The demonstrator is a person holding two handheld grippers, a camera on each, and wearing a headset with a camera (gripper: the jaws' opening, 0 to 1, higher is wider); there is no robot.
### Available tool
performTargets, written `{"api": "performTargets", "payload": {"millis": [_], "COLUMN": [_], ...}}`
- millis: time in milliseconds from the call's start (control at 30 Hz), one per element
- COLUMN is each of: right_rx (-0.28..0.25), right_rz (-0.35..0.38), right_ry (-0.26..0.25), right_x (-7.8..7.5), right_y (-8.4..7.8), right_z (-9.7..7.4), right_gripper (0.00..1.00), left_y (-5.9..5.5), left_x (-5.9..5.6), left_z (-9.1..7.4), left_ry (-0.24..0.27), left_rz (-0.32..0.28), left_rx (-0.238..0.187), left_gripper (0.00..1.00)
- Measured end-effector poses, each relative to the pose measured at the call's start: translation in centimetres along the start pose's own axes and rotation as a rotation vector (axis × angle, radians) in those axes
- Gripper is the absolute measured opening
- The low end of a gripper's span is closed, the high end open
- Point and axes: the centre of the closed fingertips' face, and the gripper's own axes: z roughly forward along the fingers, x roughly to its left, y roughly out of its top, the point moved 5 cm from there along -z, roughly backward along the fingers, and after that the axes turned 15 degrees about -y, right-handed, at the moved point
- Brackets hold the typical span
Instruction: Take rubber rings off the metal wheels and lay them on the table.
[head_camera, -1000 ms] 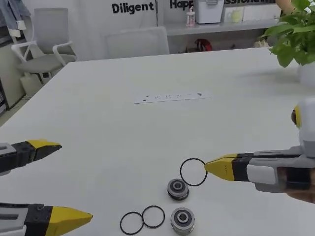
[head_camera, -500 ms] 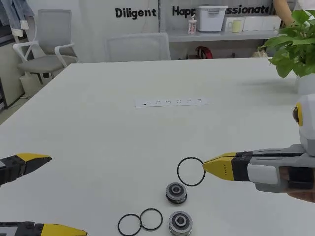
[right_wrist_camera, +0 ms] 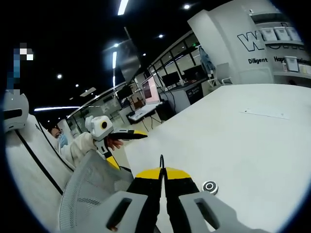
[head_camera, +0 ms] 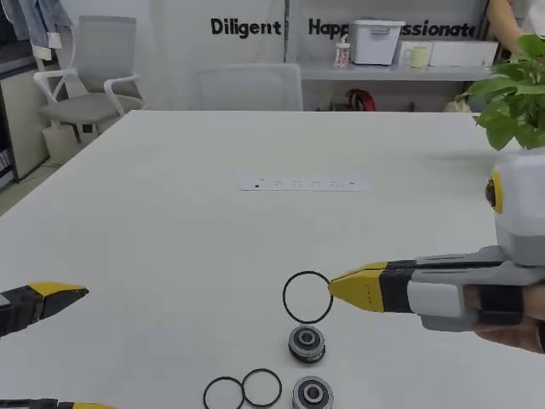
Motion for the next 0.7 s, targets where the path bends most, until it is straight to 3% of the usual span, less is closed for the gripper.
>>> {"api": "performTargets", "payload": {"millis": [500,700], "right_rx": [0.000,0.027], "right_rz": [-0.066,-0.084], "right_ry": [0.072,0.085], "right_x": [2.7,3.5], "right_y": [2.6,3.0], "right_z": [3.9,5.5], "right_gripper": [0.00,0.00], "left_y": [-0.7,-0.8], "left_x": [-0.4,-0.5], "left_z": [0.1,0.2], "left_ry": [-0.002,-0.003], "left_rz": [-0.023,-0.024], "left_rx": [-0.001,0.003], "left_gripper": [0.95,0.95]}}
